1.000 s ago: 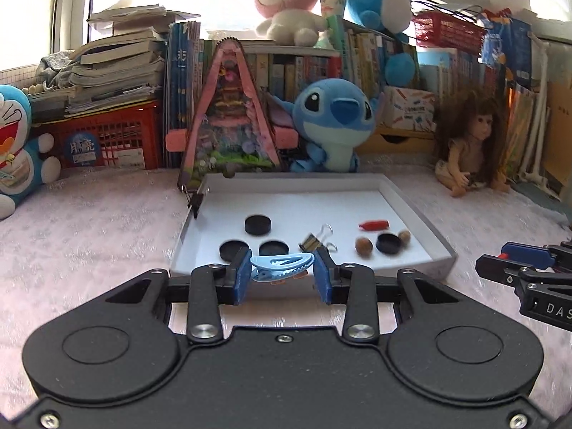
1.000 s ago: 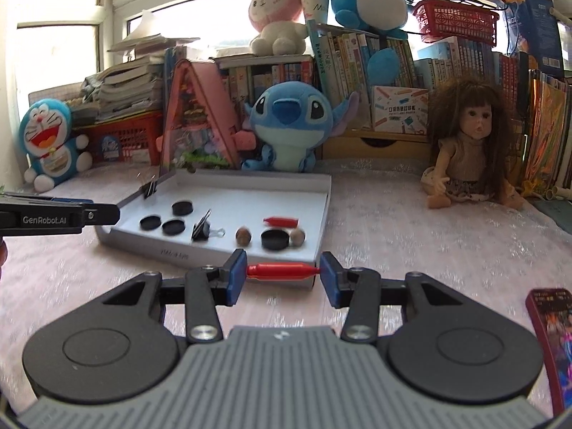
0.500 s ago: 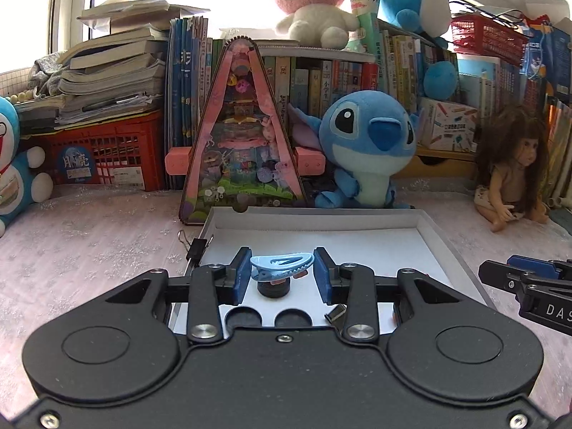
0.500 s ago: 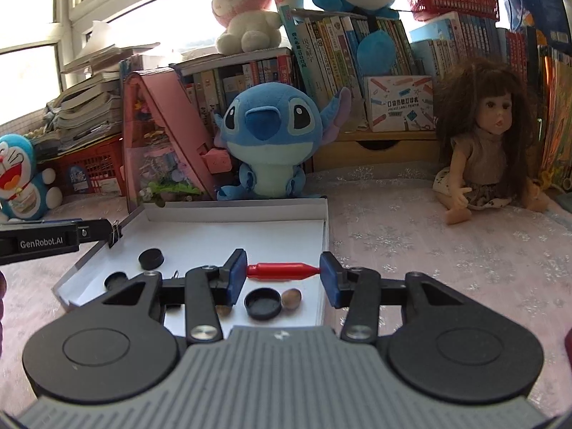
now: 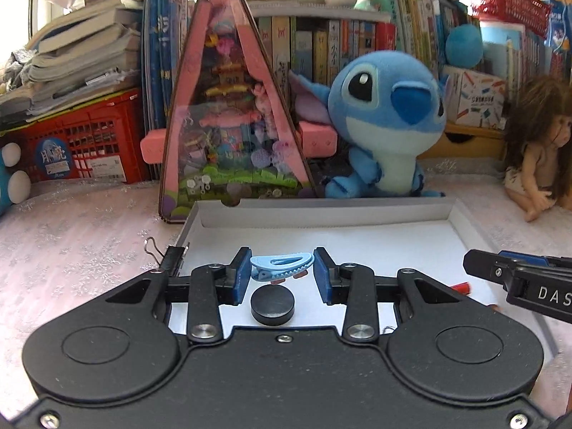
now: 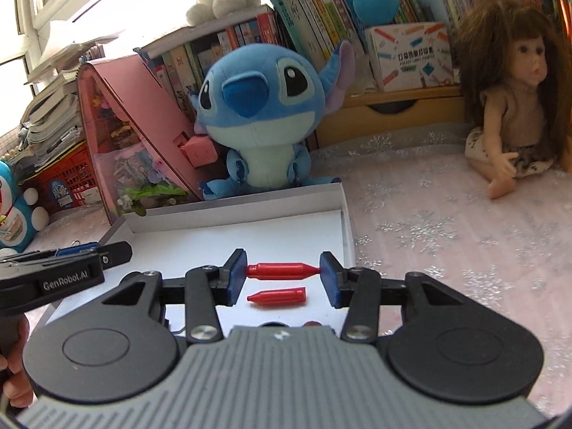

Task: Organize rigid objects
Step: 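Carry the blue hair clip and red crayon with both tools over the tray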

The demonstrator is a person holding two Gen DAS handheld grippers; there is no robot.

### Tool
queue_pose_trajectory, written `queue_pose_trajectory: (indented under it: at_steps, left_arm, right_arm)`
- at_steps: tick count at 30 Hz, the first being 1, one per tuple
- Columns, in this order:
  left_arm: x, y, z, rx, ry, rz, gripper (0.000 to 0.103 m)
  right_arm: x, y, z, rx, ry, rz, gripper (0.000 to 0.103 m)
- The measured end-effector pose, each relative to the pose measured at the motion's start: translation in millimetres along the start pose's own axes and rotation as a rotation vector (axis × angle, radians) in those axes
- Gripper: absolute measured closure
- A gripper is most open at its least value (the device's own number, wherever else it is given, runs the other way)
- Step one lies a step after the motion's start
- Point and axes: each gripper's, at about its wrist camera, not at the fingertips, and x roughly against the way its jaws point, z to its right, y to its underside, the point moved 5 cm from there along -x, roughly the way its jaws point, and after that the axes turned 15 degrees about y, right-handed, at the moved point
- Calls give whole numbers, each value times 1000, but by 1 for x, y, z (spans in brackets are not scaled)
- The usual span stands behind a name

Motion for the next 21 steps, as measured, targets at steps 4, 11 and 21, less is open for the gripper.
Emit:
queue_pose_trajectory:
  at_steps: [4, 11, 21]
  left_arm:
    - [-15, 5, -4, 3, -4, -13, 68]
    - [-32, 16, -7, -6, -14, -37, 68]
    - [-36, 18, -6, -19, -23, -38, 67]
  right_arm:
    - [-12, 2, -6, 9, -6, 6, 53]
    - [-25, 8, -16, 51, 23, 6, 53]
    - [-34, 9, -24, 112, 106, -32, 54]
